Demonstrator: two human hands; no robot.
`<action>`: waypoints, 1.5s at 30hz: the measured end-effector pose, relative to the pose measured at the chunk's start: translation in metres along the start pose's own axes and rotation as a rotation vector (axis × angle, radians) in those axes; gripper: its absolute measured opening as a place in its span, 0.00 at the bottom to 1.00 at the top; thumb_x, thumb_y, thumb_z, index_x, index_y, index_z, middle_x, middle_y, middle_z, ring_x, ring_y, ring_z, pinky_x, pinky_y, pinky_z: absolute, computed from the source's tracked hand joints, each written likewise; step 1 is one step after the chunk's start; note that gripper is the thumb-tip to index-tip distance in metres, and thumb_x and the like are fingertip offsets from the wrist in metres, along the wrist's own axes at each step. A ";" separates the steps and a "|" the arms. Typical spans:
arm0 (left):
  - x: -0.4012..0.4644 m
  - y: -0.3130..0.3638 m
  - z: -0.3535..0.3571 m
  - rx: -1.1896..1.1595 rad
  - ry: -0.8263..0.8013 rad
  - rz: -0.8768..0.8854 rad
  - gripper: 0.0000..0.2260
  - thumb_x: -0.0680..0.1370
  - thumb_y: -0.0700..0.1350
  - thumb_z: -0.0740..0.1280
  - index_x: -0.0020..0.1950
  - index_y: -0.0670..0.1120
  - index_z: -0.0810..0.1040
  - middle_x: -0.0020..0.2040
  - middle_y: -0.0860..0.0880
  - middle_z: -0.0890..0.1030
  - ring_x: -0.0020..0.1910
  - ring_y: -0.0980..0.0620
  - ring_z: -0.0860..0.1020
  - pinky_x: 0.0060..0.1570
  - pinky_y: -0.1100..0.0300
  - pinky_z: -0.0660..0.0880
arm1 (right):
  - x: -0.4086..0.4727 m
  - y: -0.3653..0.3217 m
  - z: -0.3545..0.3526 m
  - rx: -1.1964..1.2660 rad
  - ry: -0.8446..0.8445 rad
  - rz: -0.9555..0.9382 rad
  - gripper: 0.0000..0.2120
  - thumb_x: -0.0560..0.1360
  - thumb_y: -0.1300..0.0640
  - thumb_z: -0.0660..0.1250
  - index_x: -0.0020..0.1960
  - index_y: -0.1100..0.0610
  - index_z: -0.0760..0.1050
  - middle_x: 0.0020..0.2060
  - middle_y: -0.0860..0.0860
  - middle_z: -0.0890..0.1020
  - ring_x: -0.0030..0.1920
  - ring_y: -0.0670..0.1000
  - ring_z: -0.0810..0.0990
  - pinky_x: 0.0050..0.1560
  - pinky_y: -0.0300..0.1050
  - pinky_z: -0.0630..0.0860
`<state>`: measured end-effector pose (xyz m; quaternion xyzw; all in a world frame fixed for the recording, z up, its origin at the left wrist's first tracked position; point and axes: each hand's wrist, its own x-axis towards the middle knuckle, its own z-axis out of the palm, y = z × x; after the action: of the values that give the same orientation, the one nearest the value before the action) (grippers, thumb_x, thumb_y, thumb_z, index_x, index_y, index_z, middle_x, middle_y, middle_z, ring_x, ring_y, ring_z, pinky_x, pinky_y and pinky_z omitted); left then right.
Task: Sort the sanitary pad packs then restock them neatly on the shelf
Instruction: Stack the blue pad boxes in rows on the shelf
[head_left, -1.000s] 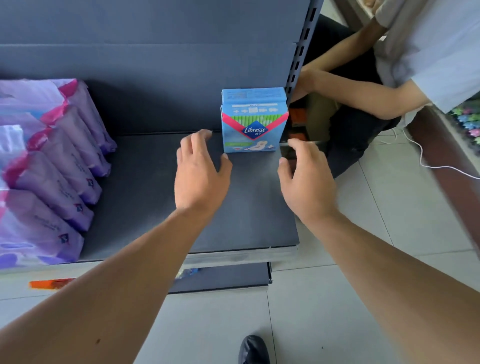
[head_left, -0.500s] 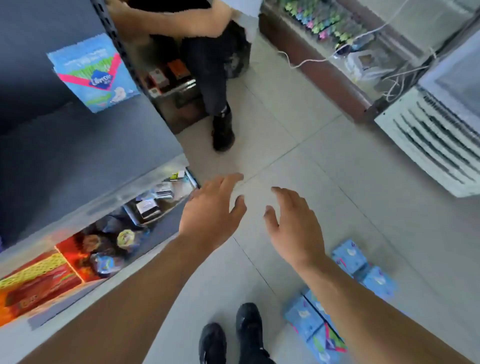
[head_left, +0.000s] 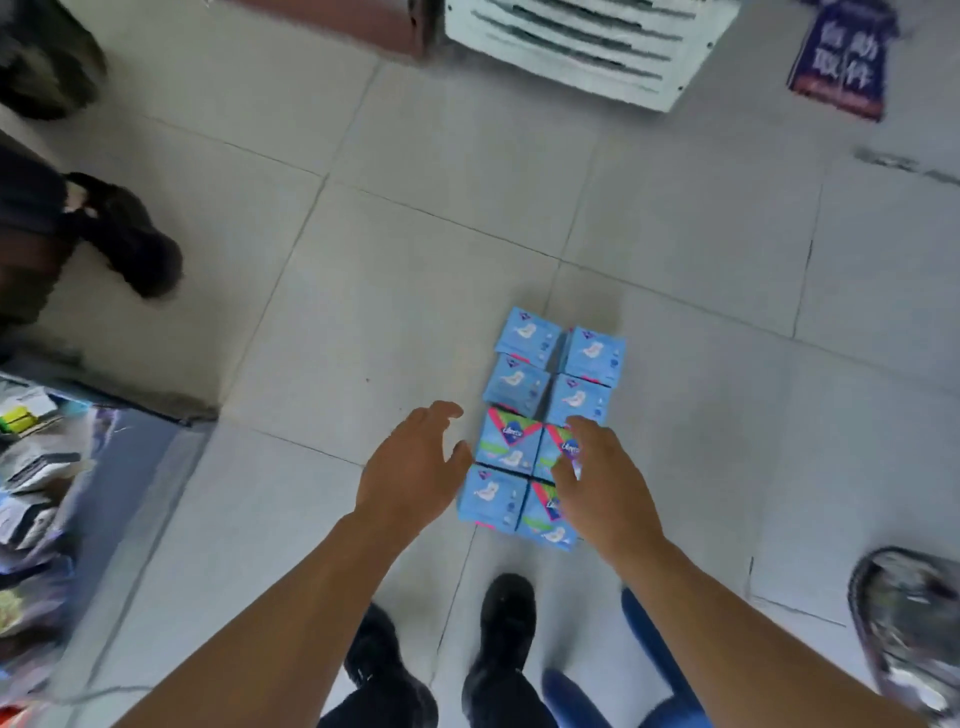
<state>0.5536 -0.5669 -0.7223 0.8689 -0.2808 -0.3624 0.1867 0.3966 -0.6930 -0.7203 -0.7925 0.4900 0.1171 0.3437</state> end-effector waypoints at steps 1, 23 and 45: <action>0.011 0.004 0.015 0.004 -0.030 -0.007 0.16 0.79 0.51 0.64 0.67 0.54 0.71 0.61 0.53 0.76 0.59 0.53 0.76 0.57 0.55 0.73 | 0.007 0.015 0.002 0.012 -0.015 0.026 0.21 0.78 0.55 0.61 0.71 0.51 0.66 0.66 0.51 0.72 0.61 0.55 0.75 0.58 0.50 0.73; 0.351 -0.092 0.253 -0.088 -0.418 -0.220 0.24 0.78 0.52 0.65 0.71 0.45 0.68 0.66 0.48 0.75 0.64 0.46 0.75 0.54 0.59 0.70 | 0.325 0.113 0.219 0.470 -0.108 0.602 0.22 0.76 0.57 0.64 0.68 0.57 0.65 0.60 0.56 0.77 0.58 0.60 0.77 0.48 0.44 0.71; 0.146 0.032 -0.001 -0.701 0.171 0.127 0.22 0.71 0.42 0.63 0.65 0.53 0.75 0.58 0.55 0.78 0.55 0.65 0.76 0.53 0.65 0.74 | 0.190 -0.095 0.012 0.833 -0.198 -0.047 0.16 0.68 0.51 0.73 0.53 0.55 0.78 0.45 0.54 0.84 0.46 0.52 0.84 0.53 0.52 0.79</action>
<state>0.6276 -0.6821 -0.7815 0.7600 -0.1764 -0.3504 0.5181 0.5734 -0.7908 -0.7879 -0.5817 0.4420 -0.0231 0.6824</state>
